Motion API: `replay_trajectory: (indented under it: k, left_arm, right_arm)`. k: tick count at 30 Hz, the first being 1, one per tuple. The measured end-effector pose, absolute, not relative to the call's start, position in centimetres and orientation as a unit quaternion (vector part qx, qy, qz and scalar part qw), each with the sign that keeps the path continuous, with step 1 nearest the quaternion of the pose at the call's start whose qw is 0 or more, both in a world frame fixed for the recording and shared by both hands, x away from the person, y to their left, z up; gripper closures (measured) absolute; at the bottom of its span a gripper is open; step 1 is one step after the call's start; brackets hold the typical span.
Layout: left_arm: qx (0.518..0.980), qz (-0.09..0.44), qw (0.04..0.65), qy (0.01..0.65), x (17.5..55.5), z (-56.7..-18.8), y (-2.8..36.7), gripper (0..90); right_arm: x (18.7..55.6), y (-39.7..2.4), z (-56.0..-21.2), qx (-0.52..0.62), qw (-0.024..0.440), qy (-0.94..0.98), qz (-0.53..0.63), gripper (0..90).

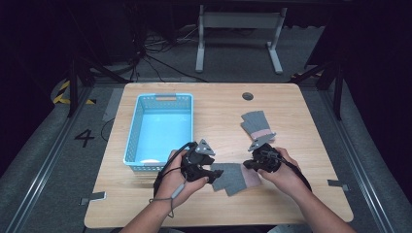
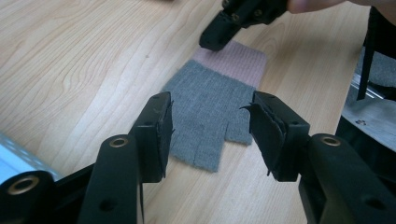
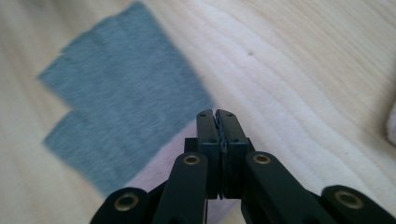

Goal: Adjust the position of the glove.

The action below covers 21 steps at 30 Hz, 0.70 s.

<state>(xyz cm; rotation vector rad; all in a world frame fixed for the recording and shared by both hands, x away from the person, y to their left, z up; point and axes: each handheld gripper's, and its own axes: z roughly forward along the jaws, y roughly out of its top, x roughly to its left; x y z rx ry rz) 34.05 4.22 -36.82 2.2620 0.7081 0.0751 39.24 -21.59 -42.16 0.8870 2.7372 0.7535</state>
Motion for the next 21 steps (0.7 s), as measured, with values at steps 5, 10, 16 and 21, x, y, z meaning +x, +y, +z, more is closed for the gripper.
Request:
replay_trajectory:
  k: [5,10,16,21]
  left_arm:
    - [0.881,0.031,0.38,0.281,34.1,-36.8,4.5,50.0]
    - [0.883,0.029,0.376,0.278,34.2,-36.8,4.4,49.9]
    - [0.884,0.027,0.378,0.274,34.3,-36.8,4.2,49.8]
    - [0.883,0.028,0.378,0.277,34.5,-36.8,4.3,49.6]
  right_arm:
    - [39.6,-21.9,-42.7,0.312,0.081,0.917,0.235,90.0]
    - [39.0,-22.7,-42.5,0.322,0.089,0.916,0.222,89.9]
    - [39.0,-23.0,-42.2,0.318,0.093,0.913,0.236,89.8]
    - [38.6,-23.7,-41.3,0.324,0.087,0.91,0.244,89.8]
